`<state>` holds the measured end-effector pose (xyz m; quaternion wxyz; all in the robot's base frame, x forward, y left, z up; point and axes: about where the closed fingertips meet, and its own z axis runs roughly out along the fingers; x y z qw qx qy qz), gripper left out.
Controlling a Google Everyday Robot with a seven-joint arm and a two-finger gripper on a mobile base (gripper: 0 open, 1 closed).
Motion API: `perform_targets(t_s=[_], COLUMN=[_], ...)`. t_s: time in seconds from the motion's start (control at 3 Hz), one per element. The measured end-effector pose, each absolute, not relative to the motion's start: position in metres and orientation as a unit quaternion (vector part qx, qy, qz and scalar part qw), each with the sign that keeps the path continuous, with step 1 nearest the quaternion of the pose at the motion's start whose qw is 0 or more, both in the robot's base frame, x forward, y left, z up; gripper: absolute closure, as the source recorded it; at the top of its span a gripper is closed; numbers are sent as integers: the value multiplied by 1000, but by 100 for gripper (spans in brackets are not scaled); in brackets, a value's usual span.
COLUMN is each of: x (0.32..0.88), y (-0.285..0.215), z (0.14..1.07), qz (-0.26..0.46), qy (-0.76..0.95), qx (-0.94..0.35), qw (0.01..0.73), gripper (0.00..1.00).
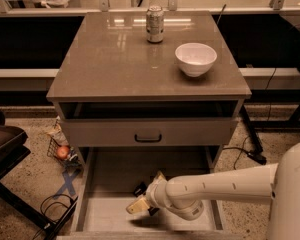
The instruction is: Pick rxbar chocolate from middle drawer and place on counter
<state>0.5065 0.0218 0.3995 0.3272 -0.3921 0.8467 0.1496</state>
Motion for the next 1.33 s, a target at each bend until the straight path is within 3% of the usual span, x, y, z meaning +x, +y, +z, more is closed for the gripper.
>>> perform_targets(t_s=[0.67, 1.0, 1.33], x=[497, 493, 486], y=[10, 6, 11], z=[362, 352, 350], qz=[96, 84, 89], qy=[860, 860, 861], qx=[-410, -418, -420], qw=[288, 278, 273], gripper=[2, 23, 56])
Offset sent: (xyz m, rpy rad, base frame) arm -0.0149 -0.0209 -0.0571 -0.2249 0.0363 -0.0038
